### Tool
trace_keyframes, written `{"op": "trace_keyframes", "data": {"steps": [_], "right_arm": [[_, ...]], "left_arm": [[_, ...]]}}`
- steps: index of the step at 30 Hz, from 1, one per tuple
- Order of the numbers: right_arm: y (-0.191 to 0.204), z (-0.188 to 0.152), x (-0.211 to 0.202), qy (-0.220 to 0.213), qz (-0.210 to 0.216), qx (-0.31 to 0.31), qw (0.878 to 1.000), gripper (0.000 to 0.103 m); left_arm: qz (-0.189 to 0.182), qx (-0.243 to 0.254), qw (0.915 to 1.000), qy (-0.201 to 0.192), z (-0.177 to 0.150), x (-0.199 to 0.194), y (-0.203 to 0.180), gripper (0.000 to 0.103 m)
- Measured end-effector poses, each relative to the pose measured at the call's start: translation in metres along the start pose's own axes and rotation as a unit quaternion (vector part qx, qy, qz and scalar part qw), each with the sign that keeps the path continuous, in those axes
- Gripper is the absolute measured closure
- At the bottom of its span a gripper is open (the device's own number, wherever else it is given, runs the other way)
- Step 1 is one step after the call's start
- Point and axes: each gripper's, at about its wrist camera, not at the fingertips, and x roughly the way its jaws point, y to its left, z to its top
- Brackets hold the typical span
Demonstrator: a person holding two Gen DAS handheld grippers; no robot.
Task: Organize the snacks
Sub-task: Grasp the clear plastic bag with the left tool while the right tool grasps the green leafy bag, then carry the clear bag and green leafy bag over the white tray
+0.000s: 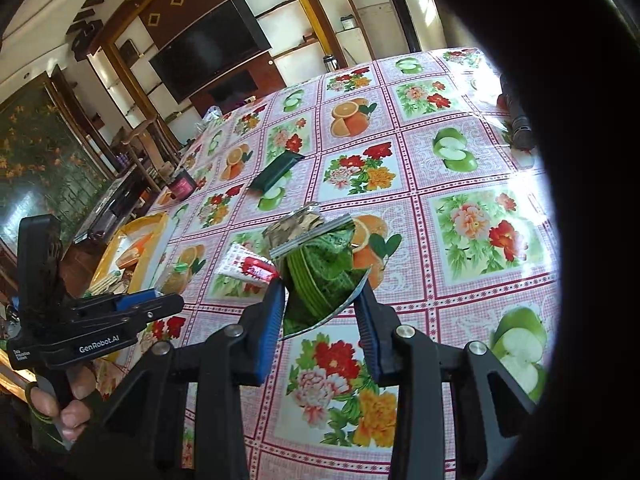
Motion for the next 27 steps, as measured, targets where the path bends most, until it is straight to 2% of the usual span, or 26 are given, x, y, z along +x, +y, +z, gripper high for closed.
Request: {"op": "trace_keyframes", "data": {"steps": [4,13,27], "right_arm": [[0.013,-0.006,-0.003,0.000,0.016,-0.005,1.000,0.066],[0.057,-0.014,0.002,0.003,0.052,-0.035,0.998,0.066],[0.125,-0.019,0.024,0.016,0.106,-0.070,0.992,0.066]], "left_arm": [[0.017,-0.003,0.9998,-0.011,-0.005,-0.011,0.003,0.072],[0.085,-0.025,0.9948,-0.049,-0.019,-0.044,0.030,0.072],[0.140,-0.074,0.9847,-0.072,-0.042,-0.077,0.086,0.072]]}}
